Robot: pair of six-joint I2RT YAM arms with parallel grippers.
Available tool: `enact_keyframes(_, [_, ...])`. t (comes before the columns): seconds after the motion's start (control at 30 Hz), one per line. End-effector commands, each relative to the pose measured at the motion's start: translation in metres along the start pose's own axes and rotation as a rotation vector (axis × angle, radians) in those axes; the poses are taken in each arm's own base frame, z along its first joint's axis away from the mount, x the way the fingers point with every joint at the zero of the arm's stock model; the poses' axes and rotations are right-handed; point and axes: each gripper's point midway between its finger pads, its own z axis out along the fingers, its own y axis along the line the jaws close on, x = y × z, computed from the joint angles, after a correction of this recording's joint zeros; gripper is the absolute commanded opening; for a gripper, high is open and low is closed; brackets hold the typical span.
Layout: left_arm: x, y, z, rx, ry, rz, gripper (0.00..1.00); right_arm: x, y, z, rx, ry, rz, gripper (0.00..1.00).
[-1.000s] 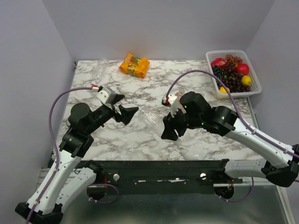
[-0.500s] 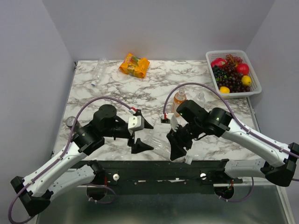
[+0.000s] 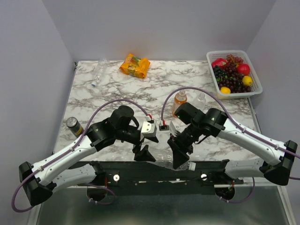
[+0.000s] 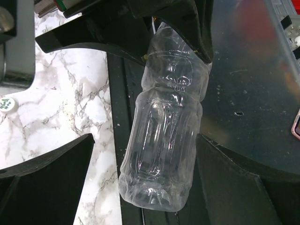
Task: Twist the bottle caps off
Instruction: Pass from the right arm to the left
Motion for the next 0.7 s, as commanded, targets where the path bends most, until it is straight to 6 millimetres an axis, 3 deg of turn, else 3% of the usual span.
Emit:
enact_keyframes(0.0, [0.004,-0.010,0.002,0.055,0.027,-0.024,0.99,0.001,0.016,-0.003,-0.084,0.005,-0.017,0.34])
enact_keyframes(0.23, [0.011,-0.013,0.005,0.084,0.055,-0.047,0.97,-0.004,0.019,-0.002,-0.109,-0.004,-0.028,0.34])
enact_keyframes(0.33, [0.011,-0.016,0.006,0.106,0.052,-0.046,0.87,-0.004,0.017,-0.001,-0.108,-0.006,-0.029,0.34])
enact_keyframes(0.37, [0.011,-0.016,0.005,0.107,0.051,-0.044,0.77,-0.004,0.015,0.000,-0.102,-0.006,-0.027,0.34])
enact_keyframes(0.47, [0.011,-0.016,0.006,0.106,0.049,-0.042,0.59,-0.005,0.013,0.001,-0.089,-0.011,-0.028,0.34])
enact_keyframes(0.57, [0.011,-0.015,0.007,0.102,0.039,-0.033,0.50,-0.008,0.006,-0.001,-0.033,-0.031,-0.033,0.36])
enact_keyframes(0.67, [0.008,-0.015,0.007,0.106,0.021,-0.016,0.45,-0.010,-0.003,-0.003,0.027,-0.057,-0.045,0.45])
